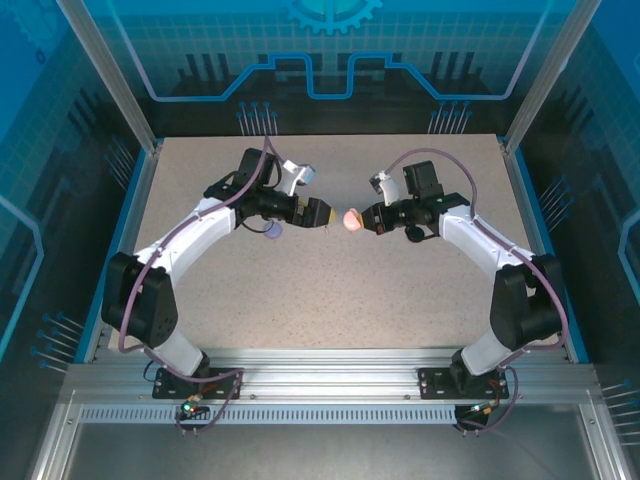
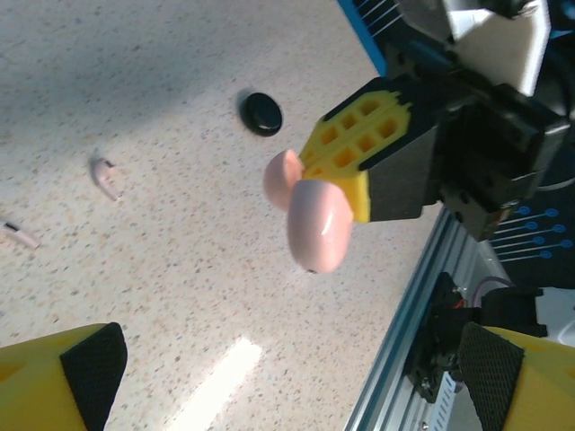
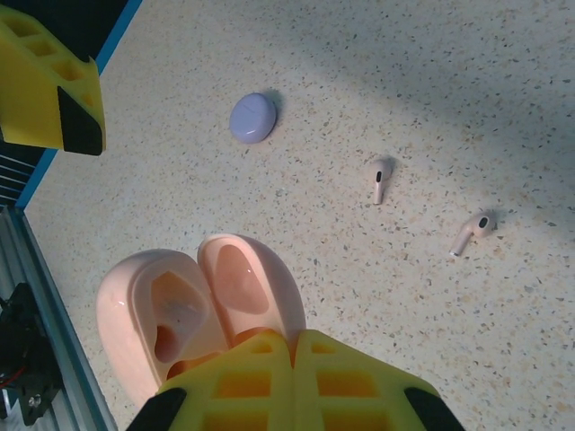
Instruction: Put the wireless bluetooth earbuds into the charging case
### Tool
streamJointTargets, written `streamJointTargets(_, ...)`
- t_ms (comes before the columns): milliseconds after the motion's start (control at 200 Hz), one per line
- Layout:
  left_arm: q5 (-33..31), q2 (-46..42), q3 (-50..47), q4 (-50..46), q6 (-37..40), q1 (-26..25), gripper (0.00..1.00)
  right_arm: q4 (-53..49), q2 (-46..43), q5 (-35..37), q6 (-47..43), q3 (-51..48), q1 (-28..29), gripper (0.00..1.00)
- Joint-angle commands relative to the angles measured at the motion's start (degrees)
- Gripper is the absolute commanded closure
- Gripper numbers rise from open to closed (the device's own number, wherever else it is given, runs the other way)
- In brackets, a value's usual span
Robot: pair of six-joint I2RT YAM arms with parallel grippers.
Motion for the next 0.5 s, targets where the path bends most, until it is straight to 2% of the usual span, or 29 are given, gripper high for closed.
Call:
streamJointTargets(0,-4.19,0.52,2.68,-4.01,1.74,0.32,0.01,-0.57,-1.12,0.29,-1.05,-1.04,-0.12,1.0)
streamJointTargets(230,-11.23,-3.5,-3.35,5.21,2.46,0.26,0.01,-0.26,-1.22,0.76,-0.9,-1.45,-0.06,1.0)
streamJointTargets(390,-12.62,-6.2,-7.67,11.2,3.99,0.25,0.01,-0.25,-1.14,0.63,-0.85,-0.86,-0.05,1.0)
streamJointTargets(495,-11.25,-6.14,-7.25,10.49,4.41,0.28,0.01,-0.67,-1.29,0.42,-1.29,0.12,-0.05,1.0)
